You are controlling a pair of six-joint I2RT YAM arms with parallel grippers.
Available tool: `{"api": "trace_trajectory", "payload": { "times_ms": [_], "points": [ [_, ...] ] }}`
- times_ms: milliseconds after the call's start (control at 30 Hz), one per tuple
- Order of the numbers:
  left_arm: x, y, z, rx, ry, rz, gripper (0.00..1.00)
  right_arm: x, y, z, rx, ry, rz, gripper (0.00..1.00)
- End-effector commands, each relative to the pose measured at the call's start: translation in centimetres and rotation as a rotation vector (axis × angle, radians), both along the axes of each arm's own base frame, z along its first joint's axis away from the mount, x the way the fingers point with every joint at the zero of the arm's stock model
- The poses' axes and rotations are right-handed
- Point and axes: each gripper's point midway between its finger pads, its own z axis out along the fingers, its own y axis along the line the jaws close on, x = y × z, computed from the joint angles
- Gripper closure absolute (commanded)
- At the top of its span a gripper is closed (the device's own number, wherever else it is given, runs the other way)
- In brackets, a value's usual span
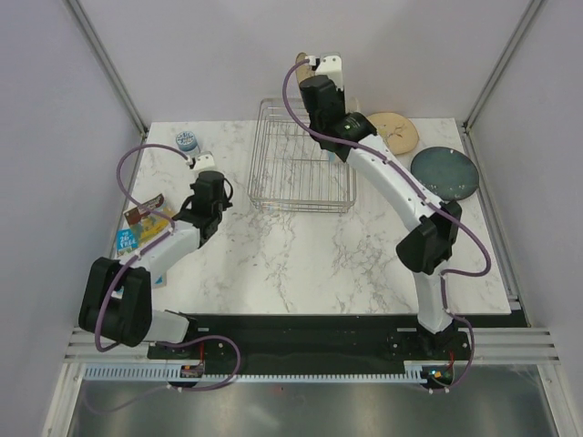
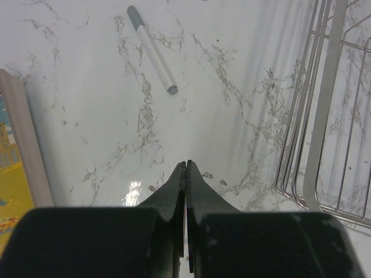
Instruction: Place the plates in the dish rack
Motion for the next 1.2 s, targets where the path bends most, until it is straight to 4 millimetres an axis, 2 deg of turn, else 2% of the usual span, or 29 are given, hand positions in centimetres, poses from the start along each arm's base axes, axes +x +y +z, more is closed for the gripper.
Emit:
{"api": "trace_trajectory", "payload": {
  "times_ms": [0,33,267,467,700,867,1033,1167],
  "points": [
    [2.3,-0.4,0.1,-0.095,-0.069,0.065,0.98,1.0,-2.4,8.1,0.201,-0.289,-0.214,1.00],
    [2.7,-0.7,-0.9,-0.092,-0.046,0.054,0.98,1.5,-1.9,7.2,0.191,-0.279,-0.217,1.00],
    [5.6,-3.2,-3.0,-0.139,0.005,-0.007,0.98,2.8,-1.8,3.7,0.131,-0.248,-0.288,1.00],
    [7.0,-5.8,-2.9,-0.226,0.008,-0.089,0.98,4.0,-1.7,0.7,0.092,-0.218,-0.320,1.00],
    [7.1,-7.5,-3.7,-0.276,0.039,-0.147,0.98,5.0,-3.3,-2.1,0.050,-0.174,-0.363,1.00],
    [6.7,-9.5,-4.2,-0.296,0.063,-0.218,0.98,5.4,-4.1,-3.7,0.037,-0.137,-0.371,1.00],
    [6.2,-11.5,-4.1,-0.304,0.070,-0.266,0.98,5.9,-3.6,-5.6,0.034,-0.099,-0.346,1.00],
    [6.0,-11.5,-4.4,-0.308,0.082,-0.246,0.98,5.9,-3.3,-7.1,0.025,-0.062,-0.335,1.00]
  ]
}}
